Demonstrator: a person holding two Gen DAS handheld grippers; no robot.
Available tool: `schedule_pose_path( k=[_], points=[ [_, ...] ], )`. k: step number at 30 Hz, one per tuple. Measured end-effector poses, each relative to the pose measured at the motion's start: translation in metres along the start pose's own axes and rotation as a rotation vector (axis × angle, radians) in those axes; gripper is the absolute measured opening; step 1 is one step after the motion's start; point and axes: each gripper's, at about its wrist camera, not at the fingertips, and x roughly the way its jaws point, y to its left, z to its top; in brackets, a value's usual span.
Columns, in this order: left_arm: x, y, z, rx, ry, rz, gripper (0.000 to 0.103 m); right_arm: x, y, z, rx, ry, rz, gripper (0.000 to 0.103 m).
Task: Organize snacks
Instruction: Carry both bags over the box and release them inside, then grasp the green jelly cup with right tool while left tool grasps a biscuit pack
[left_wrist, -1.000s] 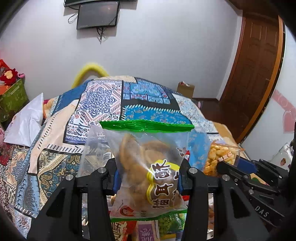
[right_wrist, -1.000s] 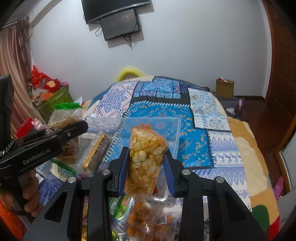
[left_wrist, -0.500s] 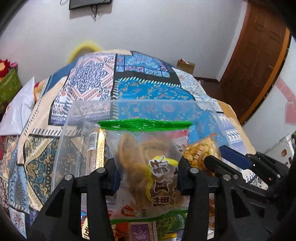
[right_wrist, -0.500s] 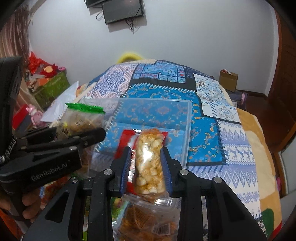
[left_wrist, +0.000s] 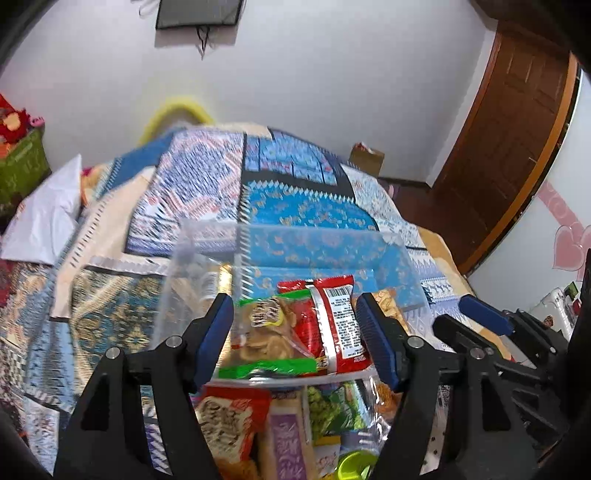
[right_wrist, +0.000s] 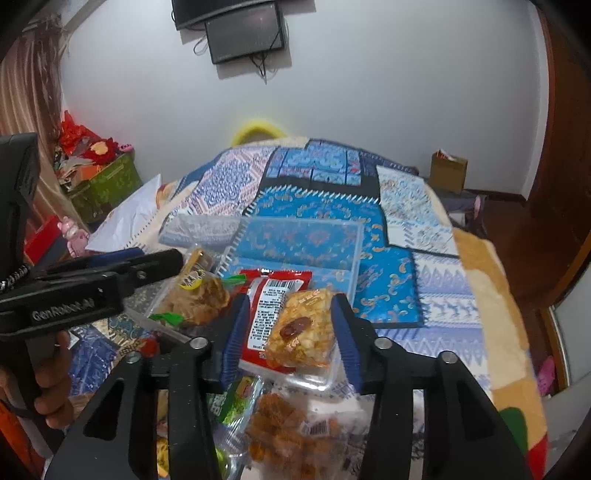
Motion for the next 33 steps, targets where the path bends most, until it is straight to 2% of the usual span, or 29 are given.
schedule_pose_path(
  k=[7, 14, 23, 33],
  points=[
    [-0.050, 0.005, -0.012, 0.031, -0.066, 0.031, 0.077, -0.030, 0.008, -0.006, -0.013, -0.040, 0.000, 0.057],
    [-0.082, 0.007, -0.040, 0.063, -0.077, 0.060, 0.083, -0.051, 0.022, -0.019, -0.032, -0.050, 0.018, 0.059],
    [-0.089, 0.018, -0.086, 0.078, -0.012, 0.081, 0.083, -0.052, 0.040, -0.048, -0.057, -0.001, 0.047, 0.059],
    [-0.066, 0.033, -0.128, 0.028, 0.100, 0.066, 0.083, -0.033, 0.054, -0.085, -0.044, 0.106, 0.084, 0.059]
  ],
)
